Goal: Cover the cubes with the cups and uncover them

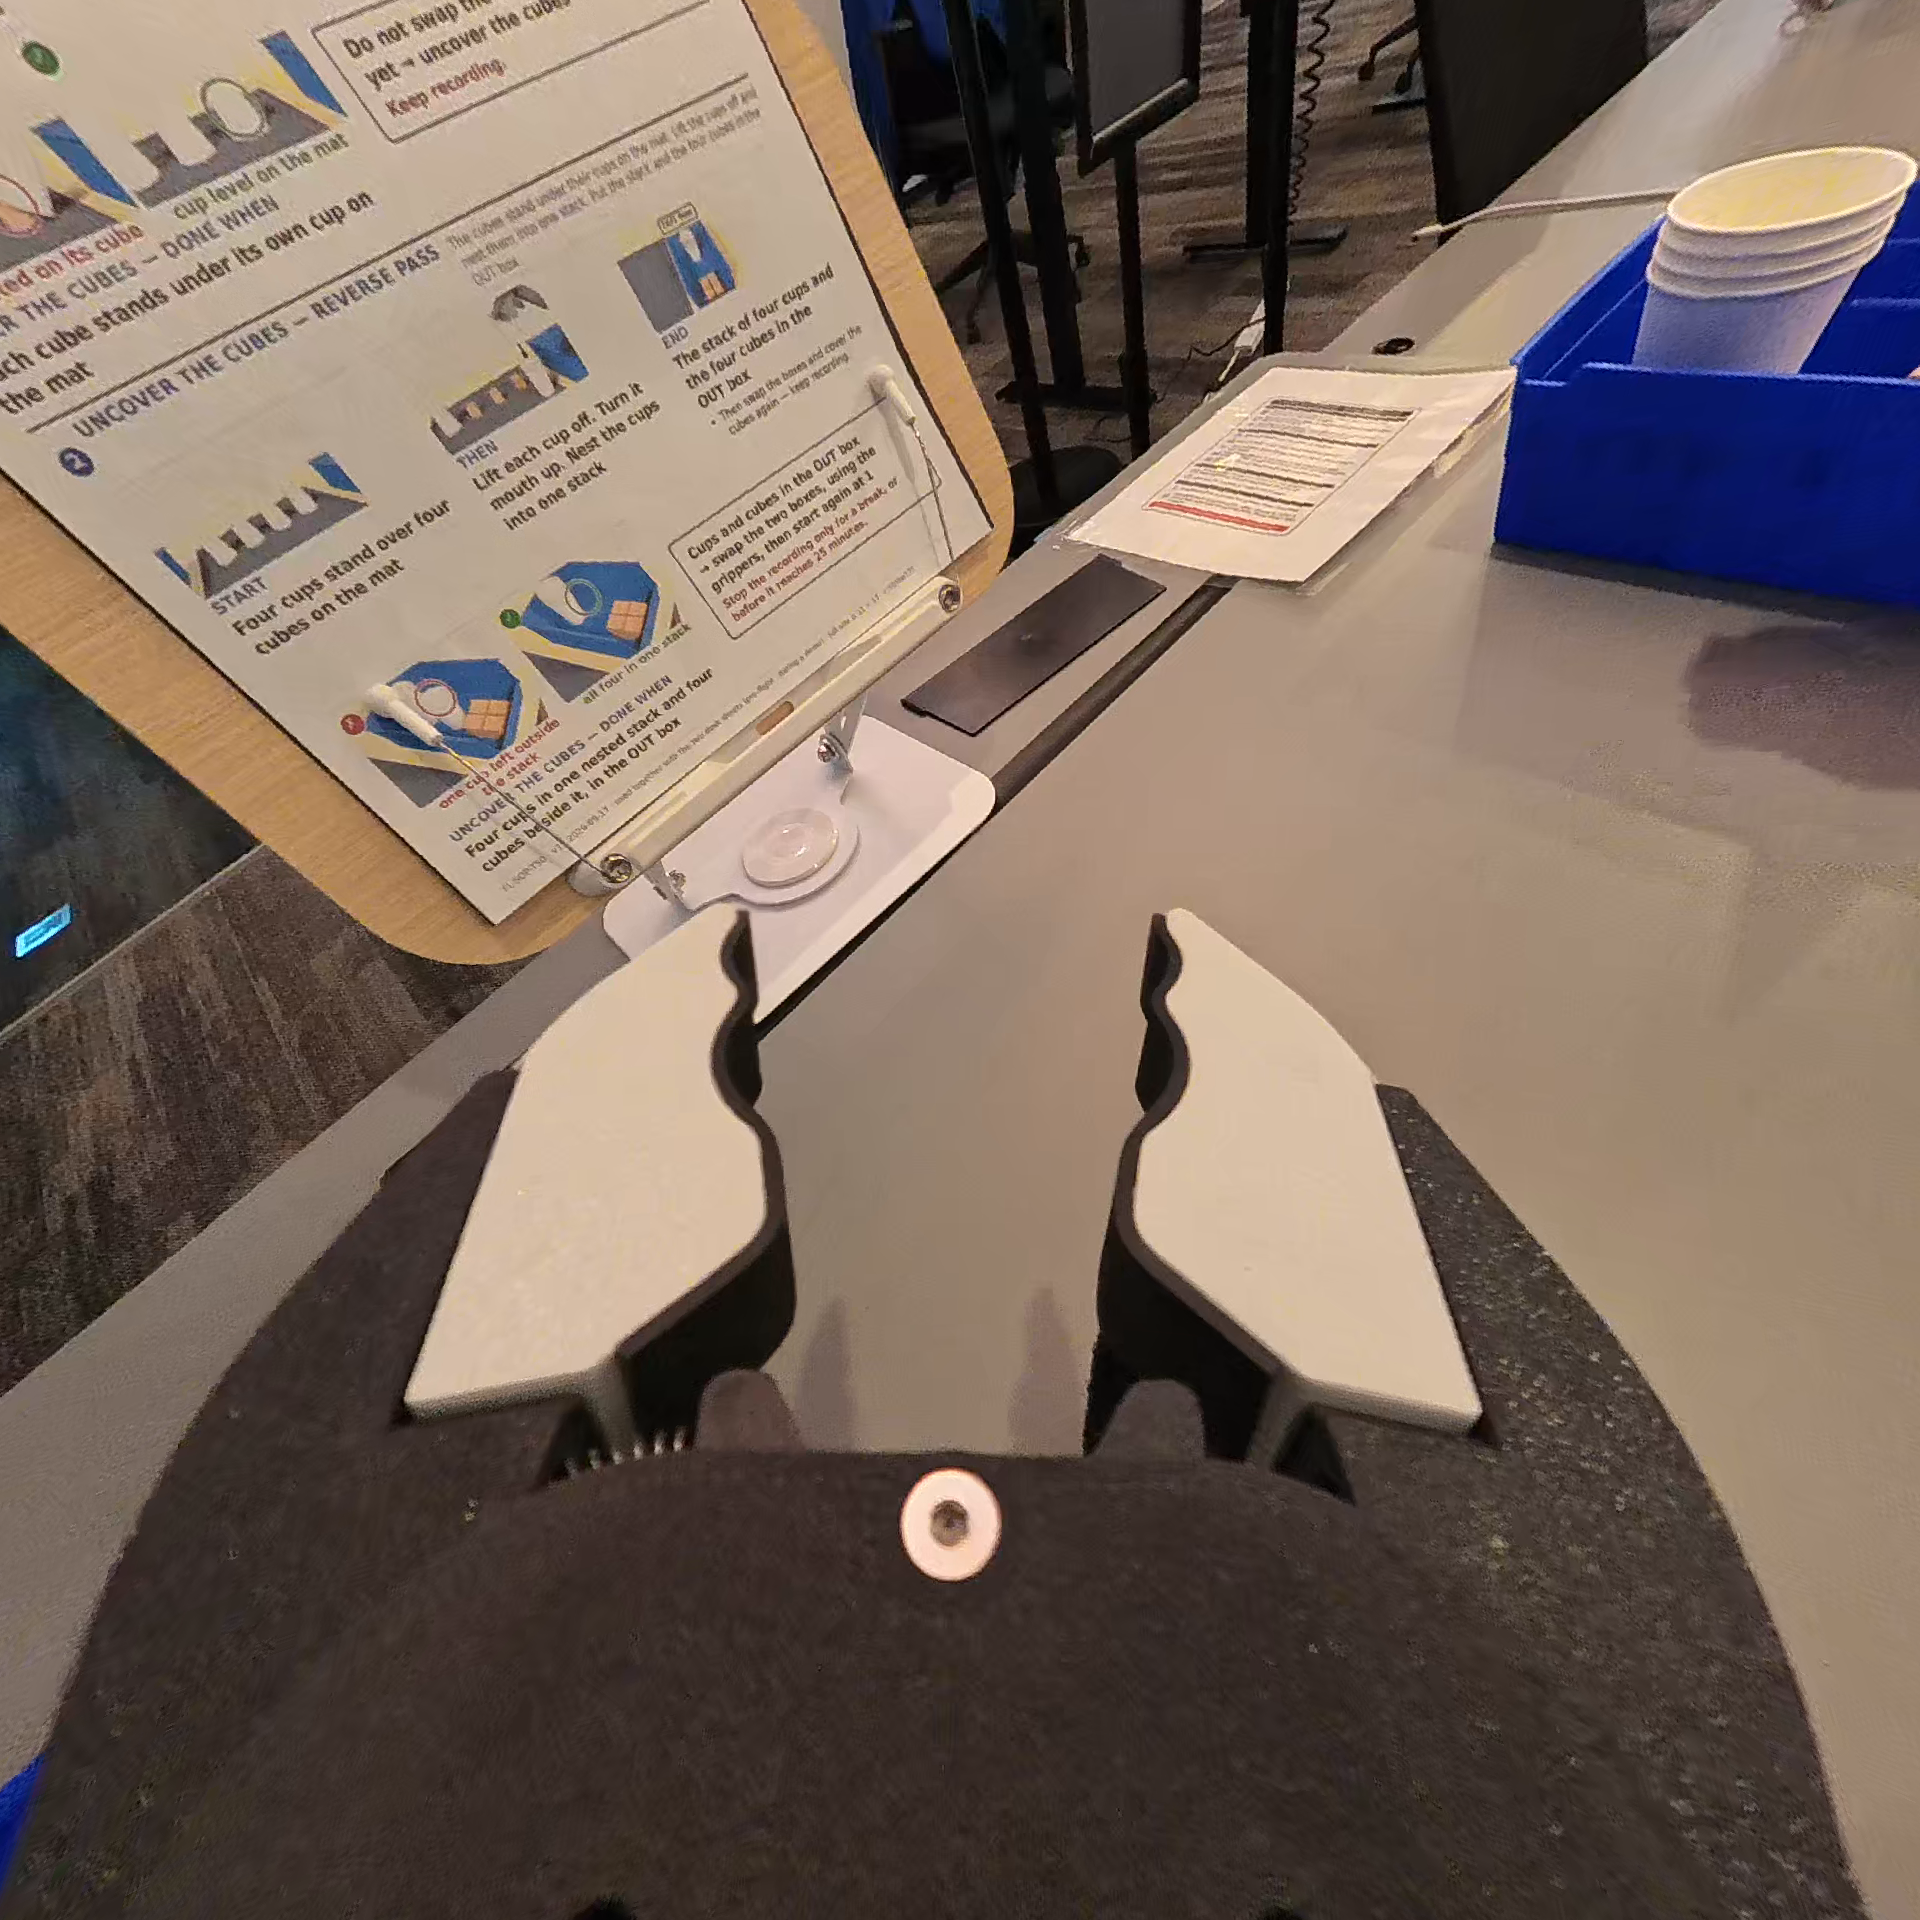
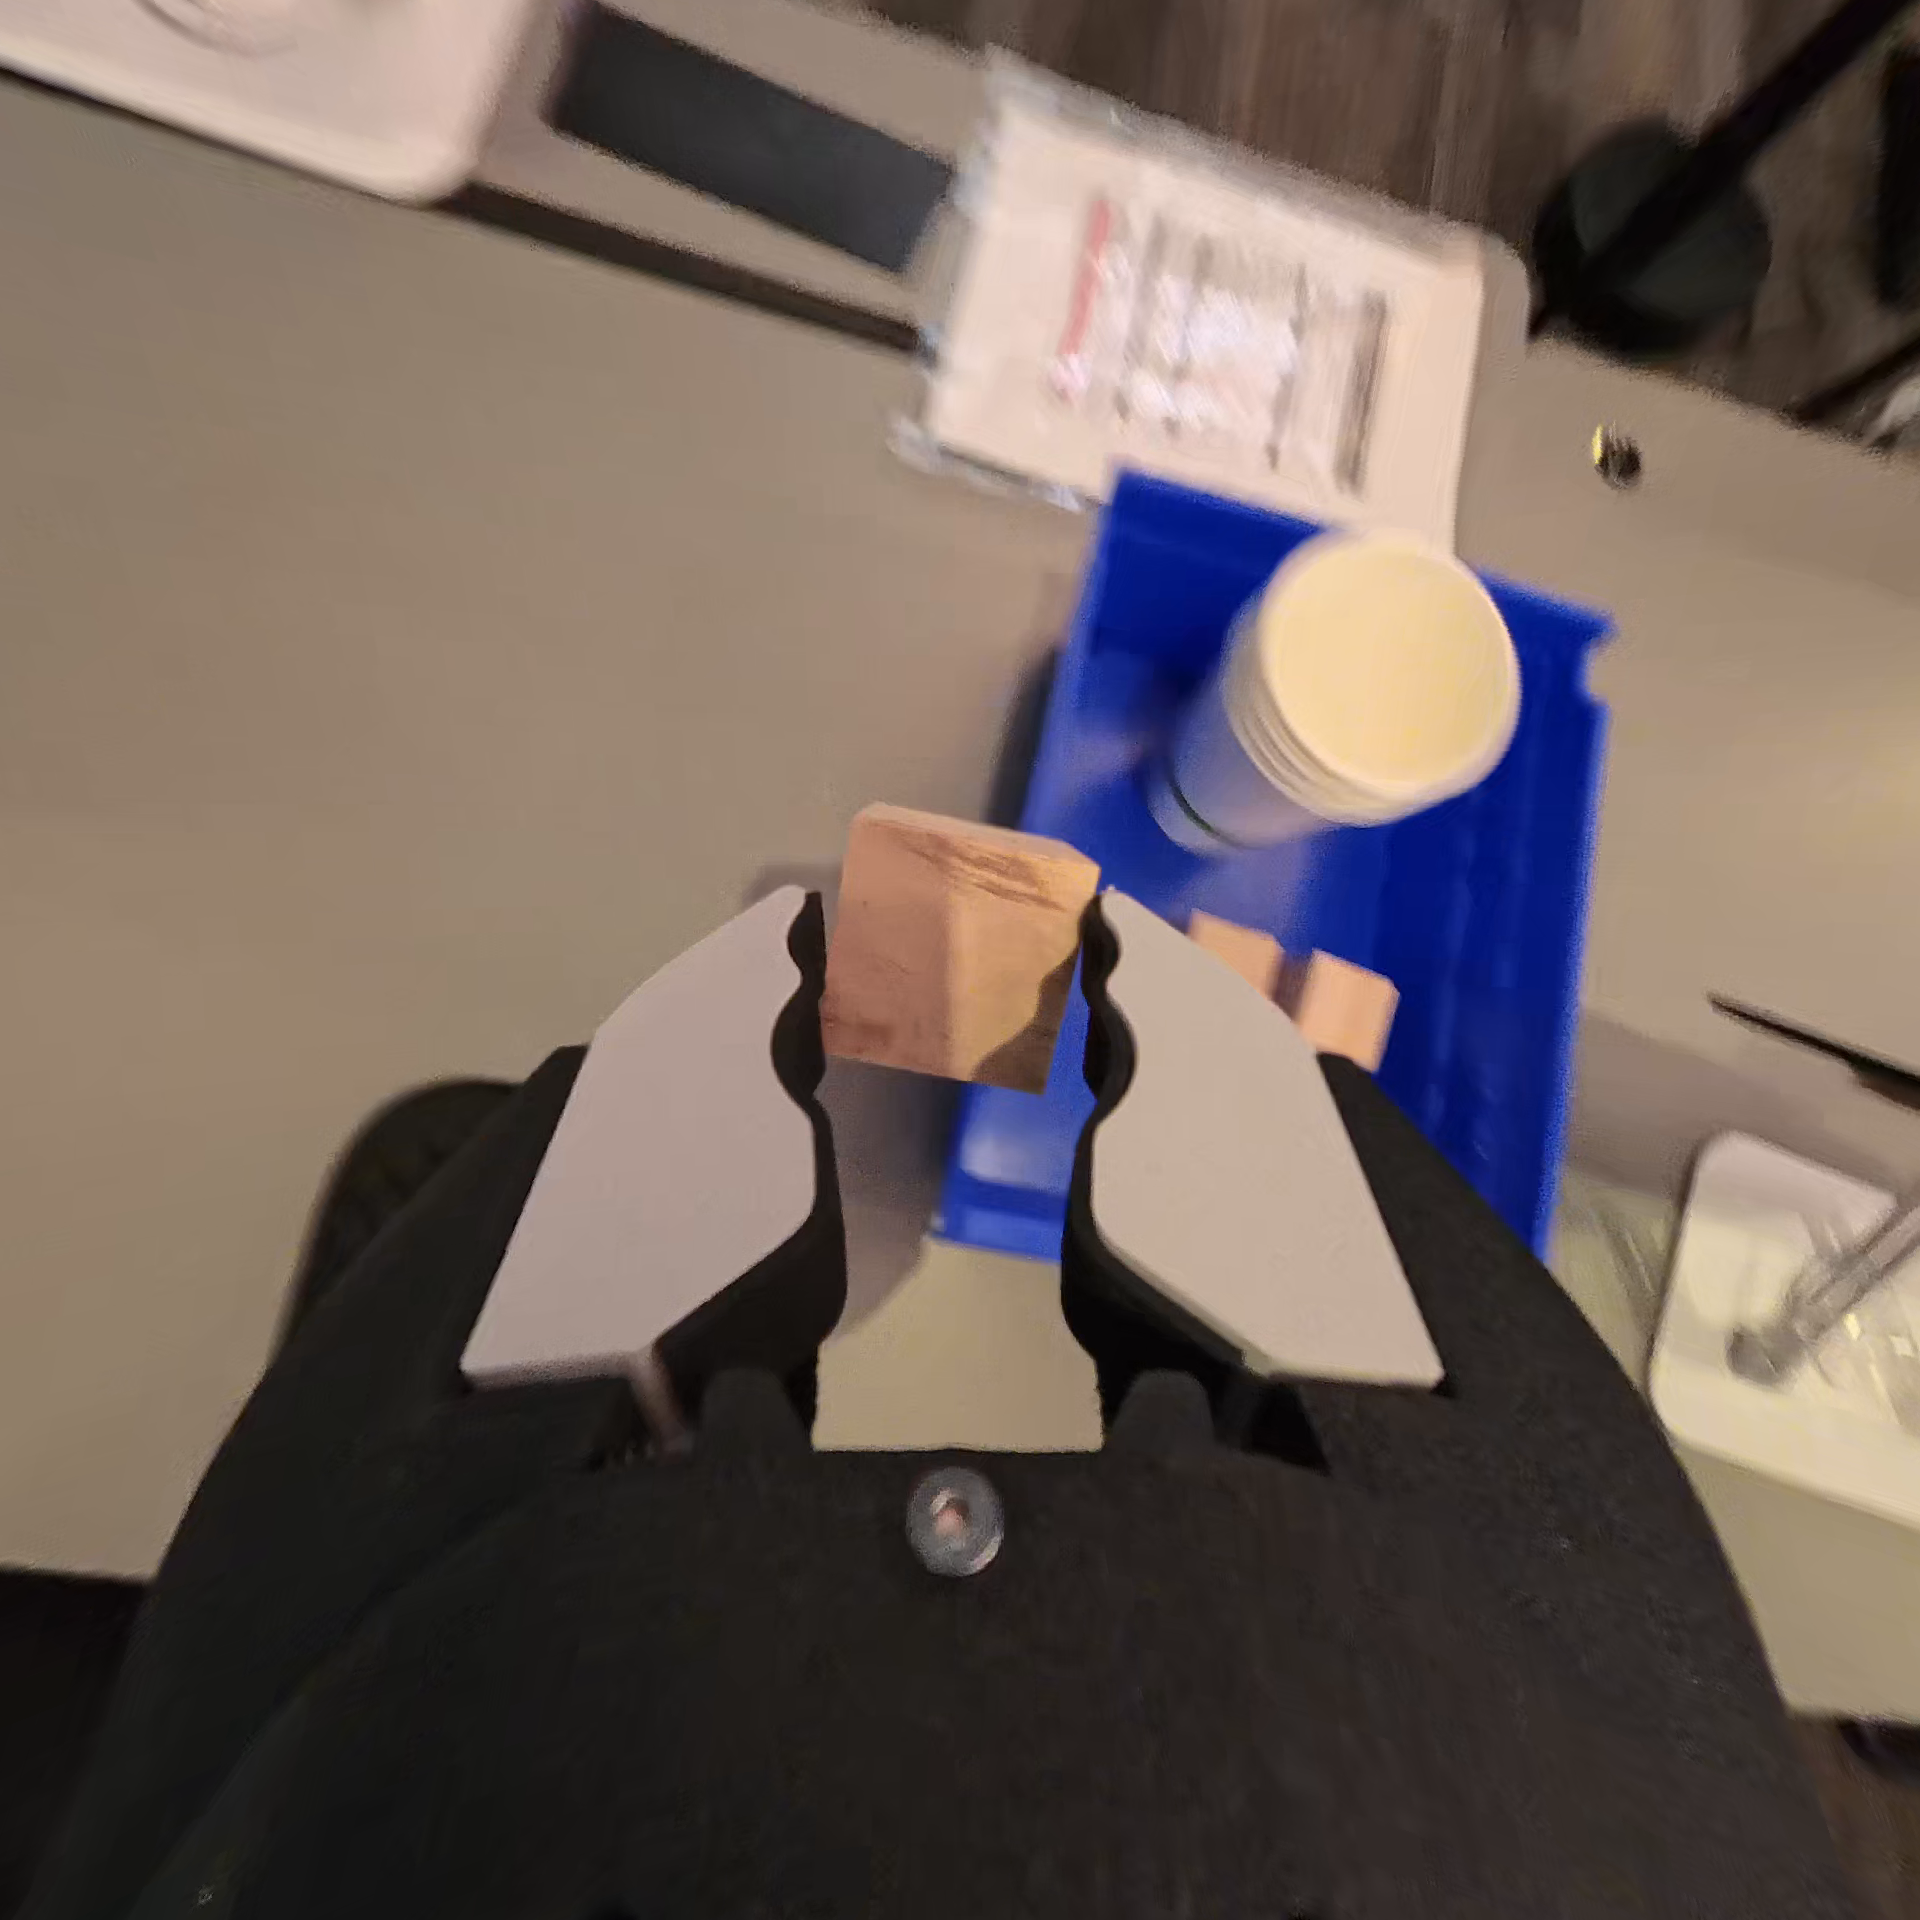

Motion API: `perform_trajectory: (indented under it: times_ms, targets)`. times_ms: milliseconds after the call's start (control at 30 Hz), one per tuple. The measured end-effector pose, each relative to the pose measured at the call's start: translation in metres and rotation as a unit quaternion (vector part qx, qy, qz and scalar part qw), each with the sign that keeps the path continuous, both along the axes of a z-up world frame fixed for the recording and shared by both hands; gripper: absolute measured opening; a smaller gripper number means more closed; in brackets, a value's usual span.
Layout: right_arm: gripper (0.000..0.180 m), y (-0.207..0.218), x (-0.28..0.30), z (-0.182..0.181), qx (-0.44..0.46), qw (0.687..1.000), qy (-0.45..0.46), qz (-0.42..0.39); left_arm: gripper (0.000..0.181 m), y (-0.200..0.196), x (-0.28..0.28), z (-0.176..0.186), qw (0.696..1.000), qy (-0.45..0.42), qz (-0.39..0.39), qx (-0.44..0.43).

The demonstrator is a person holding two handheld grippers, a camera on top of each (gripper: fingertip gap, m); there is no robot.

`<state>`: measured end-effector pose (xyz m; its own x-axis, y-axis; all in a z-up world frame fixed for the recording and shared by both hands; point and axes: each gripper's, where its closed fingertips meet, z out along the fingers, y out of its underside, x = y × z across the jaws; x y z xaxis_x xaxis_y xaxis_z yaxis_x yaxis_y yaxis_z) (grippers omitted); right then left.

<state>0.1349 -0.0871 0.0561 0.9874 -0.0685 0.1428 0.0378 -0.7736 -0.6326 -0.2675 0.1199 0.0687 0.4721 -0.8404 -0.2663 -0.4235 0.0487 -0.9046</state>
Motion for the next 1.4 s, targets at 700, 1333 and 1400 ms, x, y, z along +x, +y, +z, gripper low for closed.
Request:
perform_trajectory:
  times_ms: [700, 1333, 1400]
  targets:
    - [0.047, -0.053, 0.107, -0.187, -0.196, 0.975, 0.087, -0.053, 0.066, 0.009, -0.022, -0.006, 0.999, 0.008, 0.032, -0.001]
    - [0.053, -0.051, 0.104, -0.156, -0.105, 0.992, 0.066, -0.029, 0.066, 0.009, -0.022, -0.007, 0.999, 0.022, 0.038, 0.008]
    - [0.053, -0.051, 0.111, -0.124, -0.046, 0.997, 0.048, -0.027, 0.066, 0.007, -0.025, -0.001, 0.999, 0.01, 0.04, 0.011]
